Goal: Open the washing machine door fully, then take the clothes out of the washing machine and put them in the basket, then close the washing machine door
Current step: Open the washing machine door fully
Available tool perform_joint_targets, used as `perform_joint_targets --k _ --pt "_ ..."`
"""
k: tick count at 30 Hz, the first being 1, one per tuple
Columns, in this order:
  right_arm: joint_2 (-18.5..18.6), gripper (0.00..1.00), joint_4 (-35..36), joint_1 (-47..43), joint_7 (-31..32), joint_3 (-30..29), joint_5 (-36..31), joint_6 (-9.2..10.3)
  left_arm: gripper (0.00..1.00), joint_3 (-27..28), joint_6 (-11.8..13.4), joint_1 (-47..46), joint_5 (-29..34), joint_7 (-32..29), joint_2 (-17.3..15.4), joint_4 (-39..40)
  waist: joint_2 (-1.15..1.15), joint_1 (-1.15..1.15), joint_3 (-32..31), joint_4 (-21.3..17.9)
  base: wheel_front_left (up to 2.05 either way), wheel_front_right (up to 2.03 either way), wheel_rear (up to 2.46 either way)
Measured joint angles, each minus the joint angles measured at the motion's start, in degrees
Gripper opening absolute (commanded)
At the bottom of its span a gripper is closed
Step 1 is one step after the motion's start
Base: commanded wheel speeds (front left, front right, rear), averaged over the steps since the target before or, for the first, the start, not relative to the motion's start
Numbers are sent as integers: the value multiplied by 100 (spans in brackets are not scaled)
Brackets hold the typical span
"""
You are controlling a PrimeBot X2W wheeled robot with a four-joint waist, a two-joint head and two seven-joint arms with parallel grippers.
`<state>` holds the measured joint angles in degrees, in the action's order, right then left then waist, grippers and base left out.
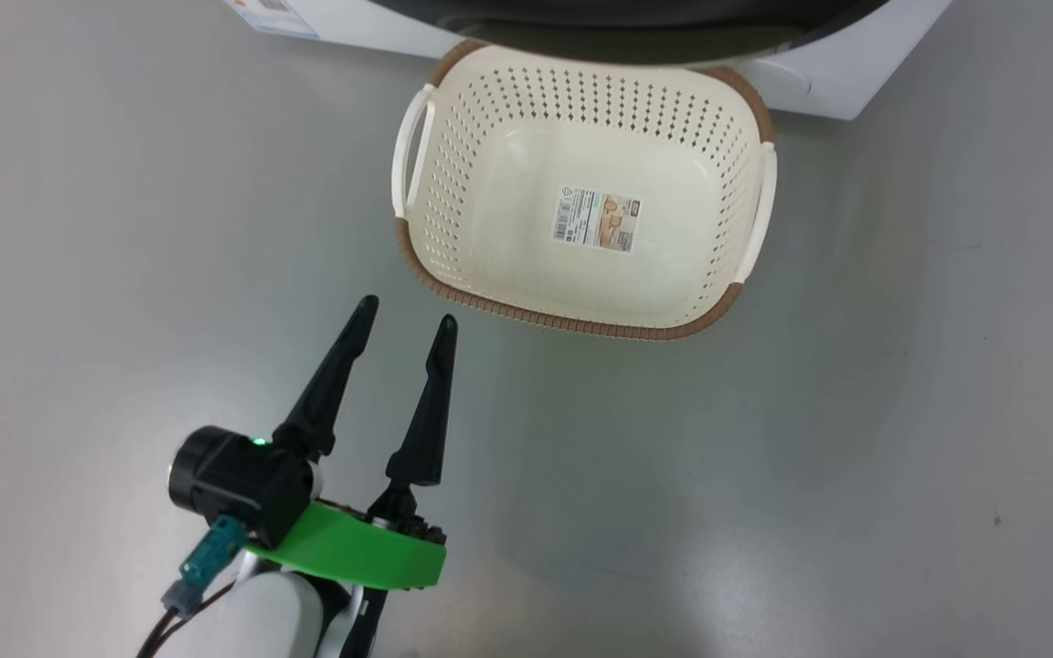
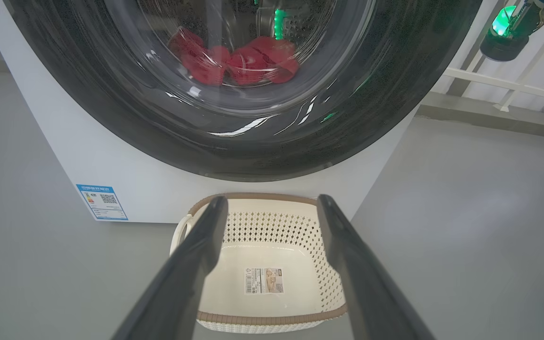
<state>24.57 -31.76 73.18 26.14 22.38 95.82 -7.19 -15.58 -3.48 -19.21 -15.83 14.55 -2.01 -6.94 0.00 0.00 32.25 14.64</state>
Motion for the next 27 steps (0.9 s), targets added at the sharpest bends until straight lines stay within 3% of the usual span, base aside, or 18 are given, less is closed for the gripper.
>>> perform_joint_targets --k 27 --pt "-438 0 964 -1621 723 103 -51 14 100 94 0 396 74 0 -2 -73 0 0 -963 -177 0 0 0"
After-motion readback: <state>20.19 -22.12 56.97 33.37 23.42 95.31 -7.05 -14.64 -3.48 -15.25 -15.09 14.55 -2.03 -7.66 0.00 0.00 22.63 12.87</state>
